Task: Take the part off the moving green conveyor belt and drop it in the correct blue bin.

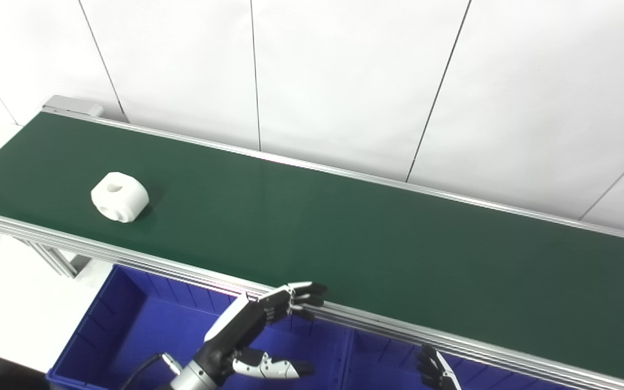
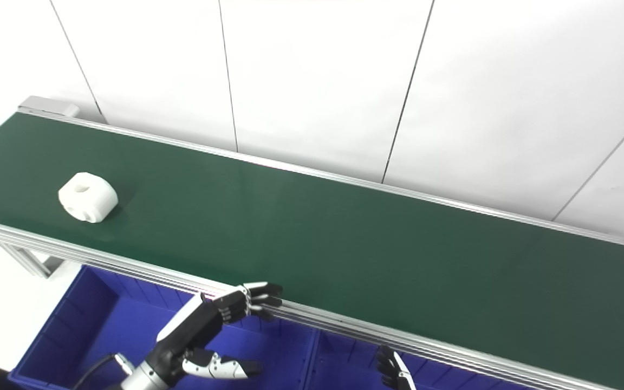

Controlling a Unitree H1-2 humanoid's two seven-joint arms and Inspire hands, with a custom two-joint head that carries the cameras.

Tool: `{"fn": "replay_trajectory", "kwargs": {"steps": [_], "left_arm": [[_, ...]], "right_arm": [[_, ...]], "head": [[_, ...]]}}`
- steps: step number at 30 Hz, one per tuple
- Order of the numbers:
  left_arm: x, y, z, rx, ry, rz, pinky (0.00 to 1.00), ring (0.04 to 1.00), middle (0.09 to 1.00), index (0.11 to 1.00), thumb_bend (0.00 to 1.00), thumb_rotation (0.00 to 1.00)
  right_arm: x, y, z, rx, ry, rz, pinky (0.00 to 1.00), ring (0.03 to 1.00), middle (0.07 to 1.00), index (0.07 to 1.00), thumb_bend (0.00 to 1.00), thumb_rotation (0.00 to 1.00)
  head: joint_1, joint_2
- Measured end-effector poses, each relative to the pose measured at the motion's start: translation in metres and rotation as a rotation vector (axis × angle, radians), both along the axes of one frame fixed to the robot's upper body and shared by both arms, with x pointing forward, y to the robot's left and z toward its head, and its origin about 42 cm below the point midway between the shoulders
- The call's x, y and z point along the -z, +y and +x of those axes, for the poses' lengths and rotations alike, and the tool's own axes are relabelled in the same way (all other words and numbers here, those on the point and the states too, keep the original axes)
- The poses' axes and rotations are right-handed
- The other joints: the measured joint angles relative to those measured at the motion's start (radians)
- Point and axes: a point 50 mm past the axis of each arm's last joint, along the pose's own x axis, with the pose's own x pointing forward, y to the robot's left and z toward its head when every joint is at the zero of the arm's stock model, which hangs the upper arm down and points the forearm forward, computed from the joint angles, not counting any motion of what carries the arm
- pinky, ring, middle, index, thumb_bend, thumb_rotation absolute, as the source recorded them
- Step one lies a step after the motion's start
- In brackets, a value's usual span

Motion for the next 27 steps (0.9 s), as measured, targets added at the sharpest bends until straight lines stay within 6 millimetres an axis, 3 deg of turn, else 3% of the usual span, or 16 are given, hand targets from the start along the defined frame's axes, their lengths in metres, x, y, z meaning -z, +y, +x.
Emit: {"fn": "replay_trajectory", "kwargs": {"steps": [8,13,22,27], "left_arm": [[-0.016,0.015,0.025,0.028,-0.073,0.049,0.79,0.875,0.918,0.876,0.74,0.40],[-0.035,0.036,0.042,0.022,-0.145,0.110,0.81,0.881,0.921,0.888,0.69,0.35],[-0.056,0.072,0.081,-0.048,-0.227,0.323,0.90,0.930,0.945,0.907,0.69,0.44],[-0.067,0.097,0.105,-0.044,-0.242,0.465,0.92,0.958,0.963,0.922,0.69,0.39]], "right_arm": [[-0.004,0.002,0.002,0.001,-0.008,0.023,0.76,0.811,0.837,0.860,0.63,0.58],[-0.012,0.002,0.005,0.000,-0.035,0.034,0.77,0.811,0.834,0.860,0.67,0.58],[-0.019,0.002,0.008,-0.012,-0.047,0.046,0.76,0.803,0.825,0.865,0.66,0.58],[-0.020,0.001,0.009,-0.017,-0.044,0.045,0.77,0.805,0.825,0.864,0.66,0.57]], "head": [[-0.103,0.075],[-0.114,0.093],[-0.103,0.100],[-0.089,0.098]]}}
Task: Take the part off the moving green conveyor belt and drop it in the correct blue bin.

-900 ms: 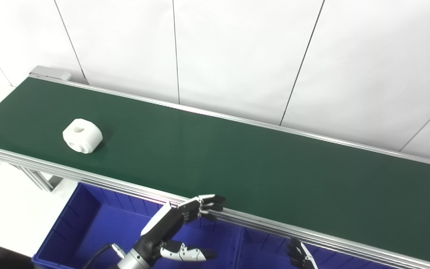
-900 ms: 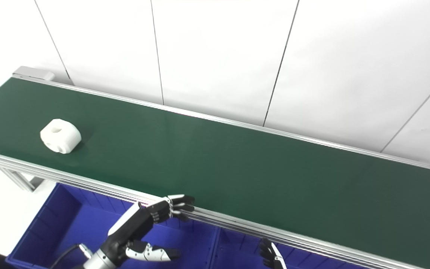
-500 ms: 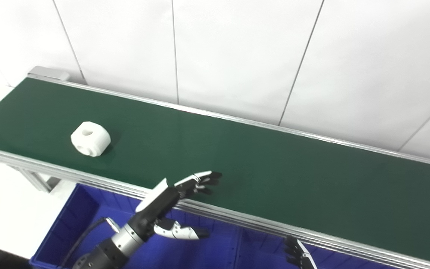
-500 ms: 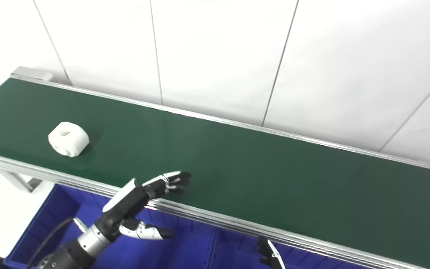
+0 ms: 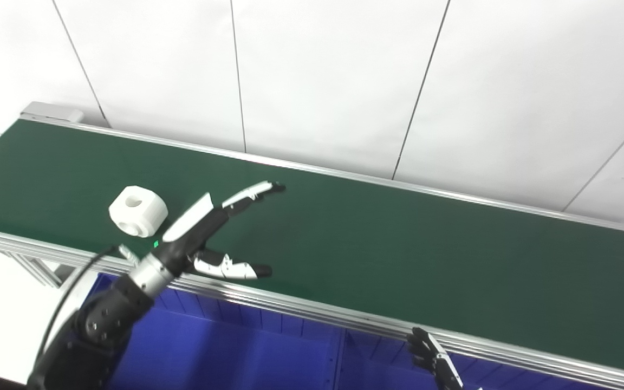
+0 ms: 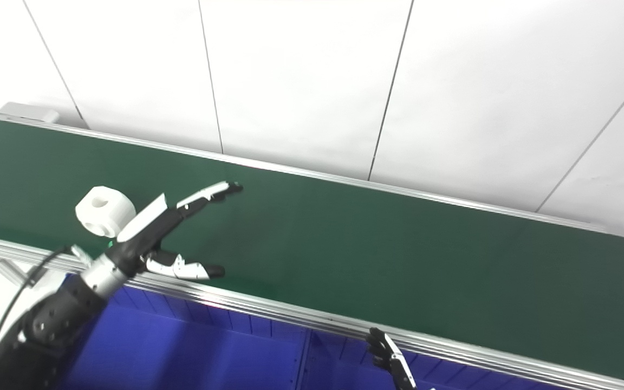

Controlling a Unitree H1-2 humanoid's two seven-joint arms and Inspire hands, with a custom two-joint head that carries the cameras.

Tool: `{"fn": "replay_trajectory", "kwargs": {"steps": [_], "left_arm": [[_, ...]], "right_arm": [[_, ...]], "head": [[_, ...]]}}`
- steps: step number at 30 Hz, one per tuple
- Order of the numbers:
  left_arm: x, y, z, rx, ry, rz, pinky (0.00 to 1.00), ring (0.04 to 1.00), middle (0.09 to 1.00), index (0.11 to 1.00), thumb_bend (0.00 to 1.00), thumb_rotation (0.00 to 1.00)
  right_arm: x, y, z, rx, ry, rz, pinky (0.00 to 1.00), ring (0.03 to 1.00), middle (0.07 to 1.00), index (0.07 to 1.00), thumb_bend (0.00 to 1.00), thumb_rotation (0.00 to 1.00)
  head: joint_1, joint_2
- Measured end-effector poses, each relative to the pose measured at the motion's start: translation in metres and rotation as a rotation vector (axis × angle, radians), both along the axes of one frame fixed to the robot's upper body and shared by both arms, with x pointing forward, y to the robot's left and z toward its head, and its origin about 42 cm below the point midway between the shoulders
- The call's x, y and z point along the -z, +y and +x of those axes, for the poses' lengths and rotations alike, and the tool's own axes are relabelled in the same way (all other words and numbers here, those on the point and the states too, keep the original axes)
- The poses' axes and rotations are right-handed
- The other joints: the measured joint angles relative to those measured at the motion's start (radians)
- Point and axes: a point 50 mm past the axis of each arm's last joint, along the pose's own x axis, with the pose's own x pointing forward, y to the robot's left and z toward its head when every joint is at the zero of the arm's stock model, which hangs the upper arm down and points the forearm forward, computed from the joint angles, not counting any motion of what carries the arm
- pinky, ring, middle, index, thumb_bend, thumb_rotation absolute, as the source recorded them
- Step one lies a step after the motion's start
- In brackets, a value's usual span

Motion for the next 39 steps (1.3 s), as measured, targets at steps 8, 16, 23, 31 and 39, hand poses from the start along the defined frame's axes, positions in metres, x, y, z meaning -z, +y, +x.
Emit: {"fn": "replay_trajectory", "kwargs": {"steps": [8,16,23,31,39], "left_arm": [[-0.001,0.022,0.024,-0.039,0.032,0.108,0.89,0.949,0.968,0.927,0.69,0.31],[0.001,0.037,0.041,-0.084,0.084,0.179,0.89,0.976,0.999,0.941,0.72,0.28],[-0.001,0.043,0.051,-0.119,0.170,0.304,0.90,0.986,1.000,0.936,0.81,0.25],[0.004,0.050,0.059,-0.152,0.243,0.383,0.97,0.993,1.000,0.937,0.90,0.23],[0.013,0.057,0.066,-0.148,0.295,0.486,1.00,0.985,1.000,0.927,0.96,0.17]], "right_arm": [[0.000,-0.001,0.001,-0.008,0.000,-0.003,0.75,0.804,0.827,0.859,0.65,0.56],[0.000,0.001,-0.001,-0.018,0.004,0.002,0.74,0.801,0.826,0.854,0.63,0.54],[0.001,-0.006,-0.001,-0.014,0.004,-0.004,0.75,0.803,0.829,0.855,0.63,0.55],[0.001,-0.006,-0.001,-0.008,0.003,-0.001,0.77,0.820,0.839,0.859,0.62,0.58],[0.001,-0.009,0.000,0.004,0.004,-0.001,0.76,0.806,0.825,0.860,0.63,0.59]], "head": [[0.023,-0.002],[0.038,-0.005],[0.060,-0.008],[0.072,-0.006],[0.071,-0.006]]}}
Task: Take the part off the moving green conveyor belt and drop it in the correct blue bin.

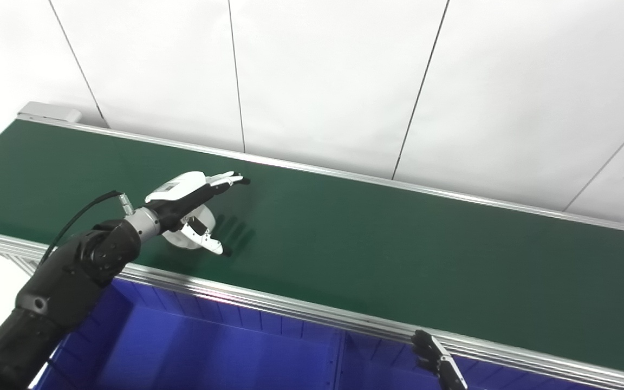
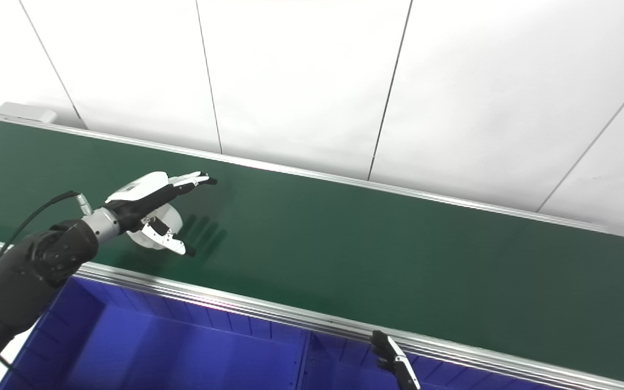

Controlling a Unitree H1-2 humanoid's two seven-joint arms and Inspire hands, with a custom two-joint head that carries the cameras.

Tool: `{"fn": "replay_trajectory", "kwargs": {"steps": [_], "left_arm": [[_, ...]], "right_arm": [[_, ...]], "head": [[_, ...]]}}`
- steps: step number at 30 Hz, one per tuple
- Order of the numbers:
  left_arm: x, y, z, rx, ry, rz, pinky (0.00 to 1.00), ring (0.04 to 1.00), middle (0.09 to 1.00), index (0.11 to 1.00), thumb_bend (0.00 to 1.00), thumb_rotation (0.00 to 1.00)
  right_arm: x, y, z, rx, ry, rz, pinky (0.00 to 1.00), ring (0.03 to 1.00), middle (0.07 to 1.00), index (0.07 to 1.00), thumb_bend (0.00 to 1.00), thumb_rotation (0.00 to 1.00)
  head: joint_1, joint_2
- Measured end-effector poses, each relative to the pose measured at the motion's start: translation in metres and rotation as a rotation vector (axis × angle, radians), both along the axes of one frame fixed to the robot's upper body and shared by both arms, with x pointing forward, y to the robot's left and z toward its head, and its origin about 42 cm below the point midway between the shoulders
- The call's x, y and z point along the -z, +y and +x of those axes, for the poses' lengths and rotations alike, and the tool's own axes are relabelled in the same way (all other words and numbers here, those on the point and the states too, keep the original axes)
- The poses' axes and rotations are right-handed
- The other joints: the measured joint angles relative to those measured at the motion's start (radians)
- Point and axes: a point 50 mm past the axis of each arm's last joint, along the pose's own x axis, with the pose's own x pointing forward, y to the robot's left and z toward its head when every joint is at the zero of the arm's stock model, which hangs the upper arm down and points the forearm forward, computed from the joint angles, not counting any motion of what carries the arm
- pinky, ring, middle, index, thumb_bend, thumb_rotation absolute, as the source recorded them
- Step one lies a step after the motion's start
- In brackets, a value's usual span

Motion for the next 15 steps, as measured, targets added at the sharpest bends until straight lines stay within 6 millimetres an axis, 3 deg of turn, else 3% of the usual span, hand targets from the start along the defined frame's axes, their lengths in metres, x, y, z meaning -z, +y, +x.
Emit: {"fn": "replay_trajectory", "kwargs": {"steps": [3,6,9,13,14,15], "left_arm": [[0.002,-0.002,0.003,0.009,0.002,0.042,1.00,0.997,1.000,0.924,0.98,0.21],[0.006,0.000,0.007,-0.008,0.018,0.109,1.00,1.000,1.000,0.920,0.98,0.20],[0.008,0.002,0.007,-0.029,0.036,0.131,1.00,1.000,1.000,0.913,0.97,0.15],[0.009,-0.002,0.010,-0.024,0.039,0.135,1.00,1.000,0.997,0.889,0.87,0.02],[0.010,-0.003,0.011,-0.026,0.039,0.128,0.87,0.937,0.954,0.863,0.81,0.01],[0.011,-0.003,0.012,-0.031,0.042,0.113,0.82,0.916,0.939,0.854,0.79,0.00]], "right_arm": [[0.000,-0.001,0.000,-0.001,0.000,-0.002,0.75,0.801,0.821,0.860,0.63,0.58],[0.000,-0.001,0.000,-0.004,0.002,-0.003,0.75,0.806,0.824,0.864,0.63,0.58],[0.000,-0.002,0.000,0.003,0.004,-0.002,0.74,0.803,0.821,0.862,0.63,0.57],[-0.001,-0.002,0.000,0.006,0.005,0.001,0.75,0.805,0.823,0.862,0.63,0.58],[-0.001,-0.002,0.000,0.005,0.003,0.002,0.75,0.806,0.824,0.863,0.63,0.58],[-0.002,-0.002,0.001,0.005,0.002,0.003,0.75,0.807,0.824,0.863,0.63,0.58]], "head": [[0.000,0.002],[-0.003,0.003],[-0.005,0.003],[-0.006,0.005],[-0.009,0.006],[-0.009,0.006]]}}
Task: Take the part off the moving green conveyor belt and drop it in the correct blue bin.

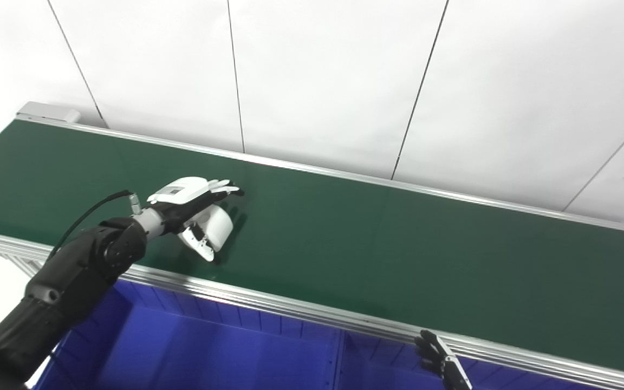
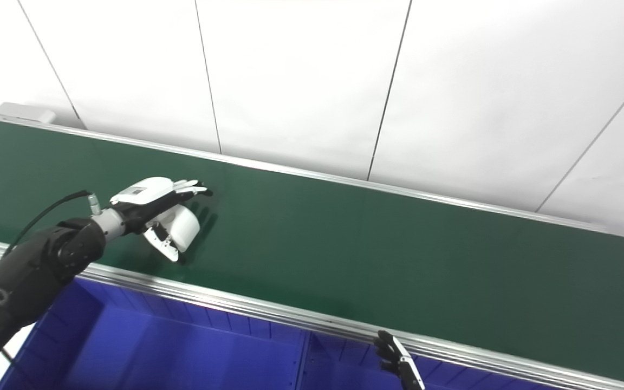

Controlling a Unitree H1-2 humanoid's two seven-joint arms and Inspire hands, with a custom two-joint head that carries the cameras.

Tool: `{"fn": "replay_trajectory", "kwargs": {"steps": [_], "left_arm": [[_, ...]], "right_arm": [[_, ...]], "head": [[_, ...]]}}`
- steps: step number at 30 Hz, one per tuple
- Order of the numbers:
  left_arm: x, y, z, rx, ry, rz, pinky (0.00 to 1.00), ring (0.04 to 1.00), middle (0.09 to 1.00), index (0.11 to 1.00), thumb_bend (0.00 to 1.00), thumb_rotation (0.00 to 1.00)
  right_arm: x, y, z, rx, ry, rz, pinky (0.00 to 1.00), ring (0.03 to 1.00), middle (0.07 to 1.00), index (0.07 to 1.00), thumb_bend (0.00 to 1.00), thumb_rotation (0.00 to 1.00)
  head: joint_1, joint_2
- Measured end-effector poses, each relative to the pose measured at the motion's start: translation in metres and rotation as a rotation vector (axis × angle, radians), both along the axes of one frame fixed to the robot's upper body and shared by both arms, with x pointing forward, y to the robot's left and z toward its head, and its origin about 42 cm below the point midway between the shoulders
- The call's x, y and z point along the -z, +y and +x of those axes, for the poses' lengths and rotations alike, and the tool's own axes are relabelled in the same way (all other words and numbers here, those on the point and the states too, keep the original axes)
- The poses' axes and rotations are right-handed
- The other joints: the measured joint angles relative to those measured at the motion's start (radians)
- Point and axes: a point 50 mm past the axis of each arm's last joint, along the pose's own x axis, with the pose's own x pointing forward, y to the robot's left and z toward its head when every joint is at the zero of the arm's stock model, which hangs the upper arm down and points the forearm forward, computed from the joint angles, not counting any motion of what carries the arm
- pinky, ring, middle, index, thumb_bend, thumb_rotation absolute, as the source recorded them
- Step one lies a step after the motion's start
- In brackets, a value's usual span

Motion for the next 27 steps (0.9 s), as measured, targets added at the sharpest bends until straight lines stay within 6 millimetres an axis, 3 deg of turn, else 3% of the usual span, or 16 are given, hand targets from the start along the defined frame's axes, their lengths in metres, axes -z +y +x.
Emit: {"fn": "replay_trajectory", "kwargs": {"steps": [1,2,3,4,6,8,17,24,27], "left_arm": [[0.001,0.000,0.001,-0.009,0.004,-0.023,0.66,0.756,0.835,0.802,0.69,0.00],[0.002,0.001,0.002,-0.020,0.006,-0.049,0.60,0.702,0.799,0.784,0.66,0.00],[0.003,0.000,0.003,-0.025,0.007,-0.064,0.54,0.605,0.637,0.660,0.59,0.00],[0.004,0.000,0.003,-0.028,0.005,-0.077,0.51,0.556,0.554,0.596,0.55,0.00],[0.006,-0.003,0.004,-0.033,-0.006,-0.100,0.46,0.472,0.475,0.535,0.51,0.00],[0.007,-0.008,0.004,-0.038,-0.030,-0.115,0.42,0.411,0.478,0.534,0.50,0.00],[0.009,-0.019,-0.004,-0.027,-0.126,-0.199,0.37,0.386,0.466,0.537,0.49,0.00],[-0.022,-0.033,-0.032,0.026,-0.283,-0.306,0.37,0.397,0.468,0.535,0.49,0.00],[-0.033,-0.040,-0.053,0.041,-0.335,-0.399,0.37,0.404,0.480,0.529,0.50,0.00]], "right_arm": [[0.000,0.000,0.000,0.000,0.000,0.000,0.75,0.807,0.824,0.862,0.63,0.58],[0.000,0.000,0.000,-0.001,0.000,0.000,0.75,0.807,0.824,0.862,0.63,0.58],[0.000,-0.001,-0.001,0.000,0.000,0.000,0.75,0.807,0.825,0.863,0.62,0.58],[-0.001,-0.001,-0.001,0.002,0.001,0.000,0.75,0.808,0.826,0.864,0.62,0.58],[-0.001,-0.002,-0.002,0.003,0.001,0.001,0.74,0.803,0.822,0.861,0.62,0.57],[-0.002,-0.001,-0.003,0.004,0.000,0.003,0.74,0.803,0.823,0.863,0.62,0.57],[-0.003,-0.001,-0.004,0.009,0.001,0.009,0.76,0.807,0.820,0.860,0.62,0.56],[-0.004,0.002,-0.007,0.007,0.004,0.020,0.75,0.801,0.820,0.860,0.63,0.57],[-0.008,0.003,-0.009,0.009,-0.005,0.028,0.76,0.804,0.822,0.864,0.63,0.57]], "head": [[0.000,0.002],[0.000,0.002],[-0.002,0.003],[-0.002,0.003],[-0.003,0.006],[-0.005,0.006],[-0.008,0.017],[-0.023,0.038],[-0.064,0.073]]}}
